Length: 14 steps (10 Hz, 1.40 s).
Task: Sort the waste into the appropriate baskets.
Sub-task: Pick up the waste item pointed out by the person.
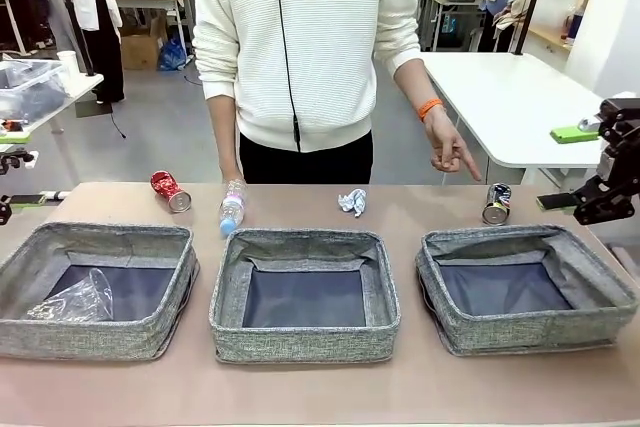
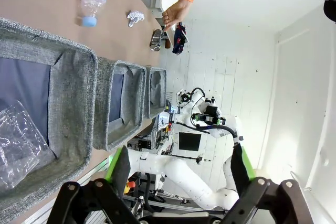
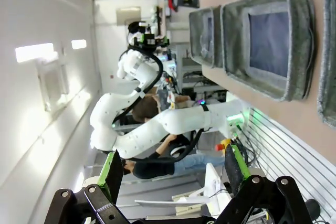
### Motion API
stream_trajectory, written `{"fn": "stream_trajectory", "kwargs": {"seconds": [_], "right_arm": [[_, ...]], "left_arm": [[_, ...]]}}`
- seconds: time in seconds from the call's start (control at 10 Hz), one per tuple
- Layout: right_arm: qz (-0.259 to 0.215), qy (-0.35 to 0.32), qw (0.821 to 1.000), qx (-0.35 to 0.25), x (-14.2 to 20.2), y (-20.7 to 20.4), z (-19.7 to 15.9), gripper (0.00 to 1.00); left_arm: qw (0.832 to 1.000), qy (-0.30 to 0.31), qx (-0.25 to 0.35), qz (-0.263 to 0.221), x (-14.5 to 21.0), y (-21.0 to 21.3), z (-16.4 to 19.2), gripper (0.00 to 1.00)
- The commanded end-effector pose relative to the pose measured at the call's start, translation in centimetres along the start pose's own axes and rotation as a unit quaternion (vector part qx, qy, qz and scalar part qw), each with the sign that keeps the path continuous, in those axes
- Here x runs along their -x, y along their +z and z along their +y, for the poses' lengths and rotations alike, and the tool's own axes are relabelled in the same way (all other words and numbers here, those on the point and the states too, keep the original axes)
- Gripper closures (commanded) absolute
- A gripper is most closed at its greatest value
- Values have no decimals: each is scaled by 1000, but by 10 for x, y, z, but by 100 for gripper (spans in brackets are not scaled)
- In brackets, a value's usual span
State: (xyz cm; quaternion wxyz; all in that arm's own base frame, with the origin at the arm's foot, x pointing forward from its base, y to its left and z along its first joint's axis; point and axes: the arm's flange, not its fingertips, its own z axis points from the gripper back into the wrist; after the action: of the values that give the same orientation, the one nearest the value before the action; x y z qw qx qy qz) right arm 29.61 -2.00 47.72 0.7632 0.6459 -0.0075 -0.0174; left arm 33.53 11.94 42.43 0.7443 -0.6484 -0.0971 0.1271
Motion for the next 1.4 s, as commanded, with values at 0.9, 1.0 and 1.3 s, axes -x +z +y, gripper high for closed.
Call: {"fn": "stream_trajectory", "kwargs": {"seconds": [0.9, 1.0, 1.3], "right_arm": [[-211, 30, 833, 511, -76, 18, 20, 0], [-174, 21, 846, 503, -104, 25, 23, 0], [-83, -33, 842, 531, -200, 26, -12, 0]], "left_arm": [[1000, -6, -3, -3, 0, -1, -1, 0], [1000, -6, -3, -3, 0, -1, -1, 0], [1000, -6, -3, -3, 0, -1, -1, 0]]}}
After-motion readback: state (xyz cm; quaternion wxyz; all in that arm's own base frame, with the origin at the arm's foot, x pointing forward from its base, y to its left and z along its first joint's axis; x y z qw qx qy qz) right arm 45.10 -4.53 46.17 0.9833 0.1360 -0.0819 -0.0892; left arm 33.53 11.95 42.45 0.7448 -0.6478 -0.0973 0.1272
